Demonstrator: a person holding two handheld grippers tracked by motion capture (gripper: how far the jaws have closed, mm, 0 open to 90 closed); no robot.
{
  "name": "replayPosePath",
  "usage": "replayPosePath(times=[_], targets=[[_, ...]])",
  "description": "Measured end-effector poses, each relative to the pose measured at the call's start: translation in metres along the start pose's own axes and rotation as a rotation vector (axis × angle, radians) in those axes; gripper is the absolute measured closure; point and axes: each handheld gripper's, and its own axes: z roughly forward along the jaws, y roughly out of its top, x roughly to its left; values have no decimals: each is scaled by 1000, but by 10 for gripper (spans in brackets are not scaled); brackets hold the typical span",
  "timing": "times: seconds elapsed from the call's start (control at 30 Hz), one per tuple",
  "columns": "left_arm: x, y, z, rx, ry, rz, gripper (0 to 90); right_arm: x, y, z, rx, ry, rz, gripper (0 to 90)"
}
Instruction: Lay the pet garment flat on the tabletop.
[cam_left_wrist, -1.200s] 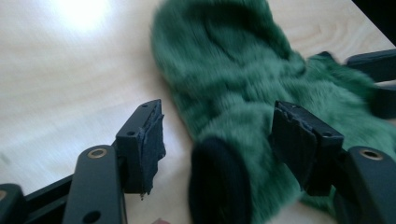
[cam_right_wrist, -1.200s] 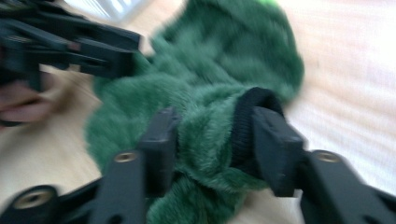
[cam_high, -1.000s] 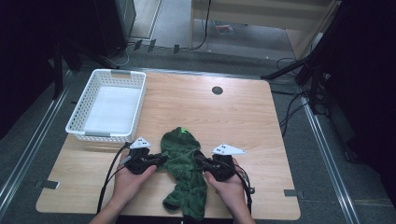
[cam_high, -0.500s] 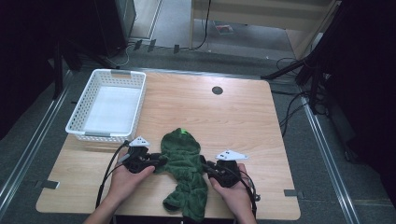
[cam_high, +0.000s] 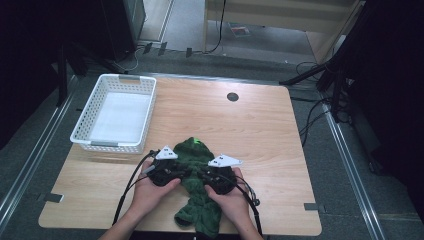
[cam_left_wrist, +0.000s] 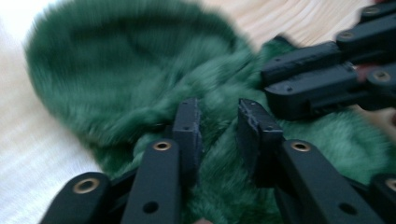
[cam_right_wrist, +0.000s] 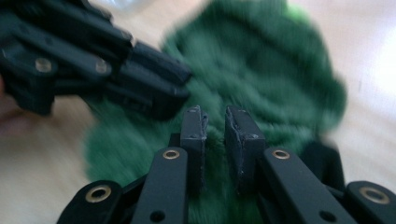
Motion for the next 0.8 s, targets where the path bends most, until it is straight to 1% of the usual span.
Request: replayPosePath(times=[0.03,0.07,0.1,0.17,0.2,0.23,0.3,0.37,0.4,0.47,0.5,0.53,0.57,0.6,0.63,0.67,0.7,0.73,0.77,0.8], targets=[[0,0,0,0,0,0,711,0,0,0,0,0,0,780],[1,0,2,11,1,-6,711,-1,-4,2,22,-11,5,777],[2,1,3,6,14,-15,742,-5,-8,4,40,-19,27,770],[1,4,7,9,56,-3,757,-8,-9,4,42,-27,35,772],[1,6,10,11,69,6,776,-13,-8,6,43,-39,39,781],[2,9,13,7,80,12,776,-13,-8,6,43,-39,39,781],[5,17,19,4,93,-1,783,-19,-5,9,31,-58,37,796],[9,25,27,-9,108,-21,787,-27,-1,12,26,-75,42,808],[11,29,31,-16,116,-22,788,-31,2,14,26,-82,47,814],[16,38,39,-27,122,-30,794,-41,8,18,22,-95,56,822],[21,46,47,-42,124,-36,794,-51,12,22,4,-97,76,825],[21,46,47,-42,124,-36,796,-55,15,23,7,-91,87,825],[24,50,49,-47,121,-46,796,-55,15,23,7,-91,87,825],[26,53,52,-52,117,-56,792,-62,19,25,8,-86,120,810],[29,55,53,-55,104,-60,763,-64,21,25,3,-95,127,774],[30,58,51,-91,93,-70,697,-64,23,22,-25,-111,118,705],[30,58,51,-91,93,-70,603,-62,24,15,-67,-128,109,705],[28,57,45,-119,104,-65,603,-62,24,15,-67,-128,109,654],[22,53,29,-187,115,-43,497,-54,24,-2,-138,-114,110,620],[22,53,29,-187,115,-43,476,-49,24,-12,-155,-108,97,607]])
